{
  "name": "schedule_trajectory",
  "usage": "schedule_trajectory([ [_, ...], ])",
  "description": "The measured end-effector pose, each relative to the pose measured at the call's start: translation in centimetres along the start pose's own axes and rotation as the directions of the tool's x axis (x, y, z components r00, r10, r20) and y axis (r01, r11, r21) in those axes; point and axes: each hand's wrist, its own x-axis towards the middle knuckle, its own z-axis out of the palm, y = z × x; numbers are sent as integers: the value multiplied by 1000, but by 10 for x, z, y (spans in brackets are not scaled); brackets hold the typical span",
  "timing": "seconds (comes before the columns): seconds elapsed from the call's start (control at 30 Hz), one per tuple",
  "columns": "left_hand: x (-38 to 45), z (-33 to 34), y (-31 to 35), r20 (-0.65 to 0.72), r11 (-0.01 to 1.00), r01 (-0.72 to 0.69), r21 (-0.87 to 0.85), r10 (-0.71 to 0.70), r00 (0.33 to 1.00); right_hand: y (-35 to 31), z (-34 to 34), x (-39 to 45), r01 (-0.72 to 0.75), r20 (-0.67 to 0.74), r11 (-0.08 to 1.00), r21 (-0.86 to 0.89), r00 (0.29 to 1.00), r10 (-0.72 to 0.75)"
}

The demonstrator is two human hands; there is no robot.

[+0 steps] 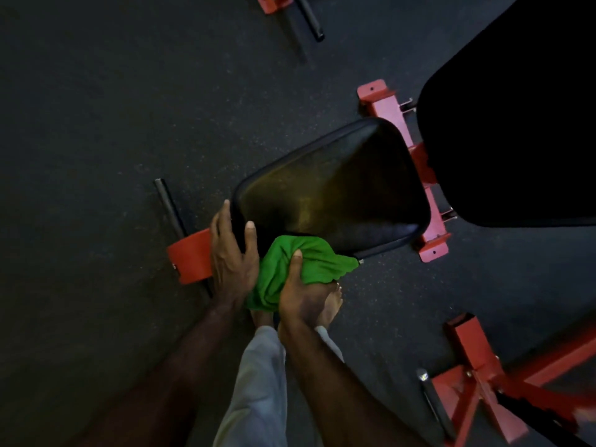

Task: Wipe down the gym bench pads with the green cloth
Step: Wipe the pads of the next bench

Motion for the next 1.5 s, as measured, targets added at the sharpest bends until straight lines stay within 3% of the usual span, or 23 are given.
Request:
schedule_trajectory([
  [0.17, -14, -5, -15, -34, 977, 155, -148, -161, 986, -23, -23, -47, 303, -98, 952, 54, 950, -297],
  [0.27, -16, -11, -17, -4, 973, 155, -173, -158, 987, -40, -27, -49, 630, 22, 771, -92, 776, -631],
  [0.33, -12, -13, -17, 15, 970, 155, -189, -155, 988, -55, -18, -42, 752, 179, 634, -180, 659, -731],
  [0.43, -5, -15, -20, 8, 937, 246, -248, -252, 968, -67, 2, -23, 876, 507, 242, -418, 446, -738],
  [0.53, 1, -17, -29, -41, 888, 330, -321, -361, 932, -80, 4, 24, 912, 775, -280, -300, 62, -629],
  [0.57, 2, -18, -32, -39, 878, 340, -337, -374, 927, -92, 3, 37, 898, 784, -337, -284, 15, -620],
  [0.6, 2, -19, -36, -23, 873, 349, -342, -379, 925, -102, 4, 46, 891, 748, -310, -331, 48, -661],
  [0.7, 1, -19, -43, 2, 869, 348, -352, -372, 928, -113, 17, 42, 825, 447, 110, -555, 407, -797],
  [0.73, 1, -20, -42, 2, 861, 351, -369, -377, 926, -109, 21, 34, 824, 454, 85, -560, 391, -800],
  [0.83, 4, -17, -38, 0, 829, 376, -414, -413, 911, -108, 18, 41, 875, 804, -413, -251, -49, -593],
  [0.87, 4, -16, -36, 2, 823, 387, -416, -424, 905, -119, 15, 50, 848, 843, -498, -182, -126, -523],
  [0.9, 5, -16, -34, 1, 820, 389, -421, -428, 904, -130, 15, 58, 835, 841, -515, -194, -129, -526],
  [0.93, 6, -16, -31, 4, 815, 386, -432, -427, 904, -140, 19, 63, 847, 797, -451, -280, -56, -602],
  [1.0, 8, -15, -28, 17, 804, 388, -451, -427, 904, -149, 29, 62, 871, 600, -114, -478, 229, -767],
  [1.03, 11, -15, -26, 15, 798, 393, -457, -435, 900, -146, 33, 53, 858, 524, 0, -513, 313, -792],
  [1.07, 13, -14, -25, 8, 792, 400, -461, -447, 894, -139, 35, 45, 859, 511, 4, -512, 308, -802],
  [1.1, 14, -14, -26, -6, 783, 407, -470, -464, 886, -127, 36, 41, 885, 573, -83, -459, 223, -788],
  [1.2, 16, -16, -27, -68, 788, 414, -456, -495, 866, -109, 24, 44, 849, 822, -521, -87, -234, -519],
  [1.27, 12, -16, -28, -83, 783, 416, -462, -505, 859, -125, 22, 57, 762, 863, -647, -3, -325, -387],
  [1.33, 10, -17, -24, -82, 759, 408, -508, -514, 854, -145, 31, 65, 801, 822, -586, -123, -248, -512],
  [1.43, 11, -14, -28, -63, 764, 380, -522, -479, 875, -151, 49, 49, 904, 522, -34, -427, 216, -825],
  [1.47, 11, -14, -29, -66, 769, 380, -514, -477, 876, -145, 52, 39, 887, 457, 57, -458, 290, -840],
  [1.5, 12, -15, -30, -68, 772, 385, -506, -480, 875, -133, 53, 34, 887, 483, 26, -460, 275, -831],
])
